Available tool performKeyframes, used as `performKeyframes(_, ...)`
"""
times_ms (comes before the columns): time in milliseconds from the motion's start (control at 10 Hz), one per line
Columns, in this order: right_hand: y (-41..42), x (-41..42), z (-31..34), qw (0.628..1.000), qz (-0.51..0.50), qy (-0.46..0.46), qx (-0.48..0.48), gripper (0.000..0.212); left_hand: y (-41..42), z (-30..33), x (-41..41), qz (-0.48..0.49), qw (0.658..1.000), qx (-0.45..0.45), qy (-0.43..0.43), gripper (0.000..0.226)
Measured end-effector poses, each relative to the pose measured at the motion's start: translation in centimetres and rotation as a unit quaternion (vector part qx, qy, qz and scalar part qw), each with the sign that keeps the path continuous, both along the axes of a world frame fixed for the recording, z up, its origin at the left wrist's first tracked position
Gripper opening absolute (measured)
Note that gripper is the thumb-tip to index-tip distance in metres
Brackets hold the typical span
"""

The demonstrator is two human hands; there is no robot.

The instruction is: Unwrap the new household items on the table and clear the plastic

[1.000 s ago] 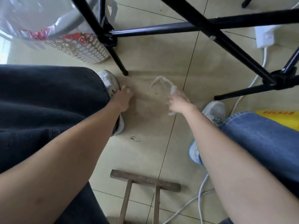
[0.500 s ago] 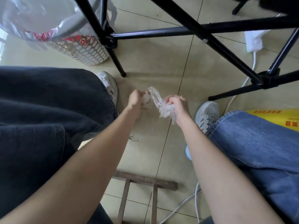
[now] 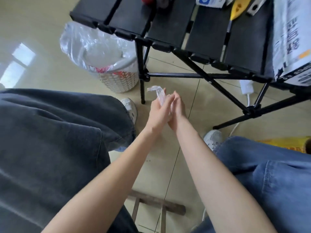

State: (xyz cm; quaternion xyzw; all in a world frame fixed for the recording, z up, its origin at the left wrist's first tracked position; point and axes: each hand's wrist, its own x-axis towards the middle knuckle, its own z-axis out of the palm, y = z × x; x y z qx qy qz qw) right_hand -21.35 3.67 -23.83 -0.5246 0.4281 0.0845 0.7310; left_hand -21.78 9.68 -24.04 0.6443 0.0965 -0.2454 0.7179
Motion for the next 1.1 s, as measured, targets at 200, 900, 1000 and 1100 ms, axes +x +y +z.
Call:
performKeyframes(200, 4.8, 0.2, 6.2, 0.986, 0.075, -0.059, 0.136, 0.062, 5.1, 6.1, -1.2, 0.081, 0.968, 0.164, -0.170, 0.022)
performKeyframes(900, 13.0, 13.7, 8.6, 0.919, 0.280, -0.156, -0.231, 0.019, 18.8, 13.4, 21.7, 0.043, 0.972, 0.161, -0.168, 0.051)
performKeyframes(1000, 12.1, 14.8, 6.5, 0.925, 0.277, -0.114, -0.232, 0.031, 18.2, 9.4, 23.1, -0.135, 0.957, 0.232, -0.111, 0.069)
performKeyframes(1100, 10.9, 15.1, 5.3, 0.926, 0.300, -0.024, -0.227, 0.043, 18.7, 6.8, 23.5, -0.195, 0.922, 0.325, -0.082, 0.063)
